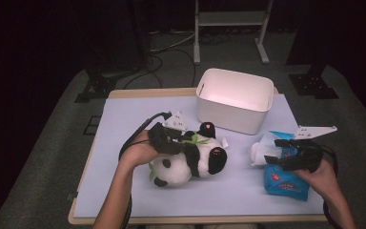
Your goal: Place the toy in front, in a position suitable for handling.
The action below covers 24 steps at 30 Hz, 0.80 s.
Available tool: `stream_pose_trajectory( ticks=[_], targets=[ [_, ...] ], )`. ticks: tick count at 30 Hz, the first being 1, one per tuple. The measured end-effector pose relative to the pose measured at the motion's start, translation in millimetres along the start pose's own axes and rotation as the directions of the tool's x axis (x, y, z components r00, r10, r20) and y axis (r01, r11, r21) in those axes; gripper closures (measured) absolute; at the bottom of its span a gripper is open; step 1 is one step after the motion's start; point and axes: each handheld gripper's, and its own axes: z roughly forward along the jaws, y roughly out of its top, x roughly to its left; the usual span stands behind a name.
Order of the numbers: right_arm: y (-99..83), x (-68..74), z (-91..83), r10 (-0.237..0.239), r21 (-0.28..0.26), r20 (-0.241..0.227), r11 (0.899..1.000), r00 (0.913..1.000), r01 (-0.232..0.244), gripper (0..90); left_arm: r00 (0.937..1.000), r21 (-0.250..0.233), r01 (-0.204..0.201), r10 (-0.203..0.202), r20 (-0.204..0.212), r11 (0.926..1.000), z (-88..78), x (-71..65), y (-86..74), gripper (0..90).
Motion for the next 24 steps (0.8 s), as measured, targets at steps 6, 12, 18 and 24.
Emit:
stream_pose_trajectory(
  ticks=[6, 12, 18, 24],
  targets=[
    [-0.2, -0.2, -2.0, 0.000, 0.000, 0.001, 1.000, 1.0000, 0.000, 17.7, 0.9998, 0.007, -0.011, 0.011, 0.014, 0.9999, 7.5, -1.9, 7.9, 74.5],
    [-0.4, -0.5, -2.8, -0.004, 0.000, 0.001, 1.000, 1.0000, 0.004, 17.7, 0.9989, 0.020, -0.031, 0.030, 0.034, 0.9993, 17.4, -4.6, 16.5, 74.5],
    [-1.0, -0.7, -2.8, -0.003, 0.004, -0.002, 1.000, 1.0000, 0.003, 17.7, 0.9968, 0.032, -0.053, 0.051, 0.062, 0.9981, 31.3, -9.4, 24.4, 74.4],
    [-1.9, -0.8, -2.9, -0.003, 0.007, -0.005, 1.000, 1.0000, 0.003, 17.7, 0.9947, 0.053, -0.063, 0.058, 0.085, 0.9966, 46.7, -13.9, 25.9, 74.1]
  ],
)
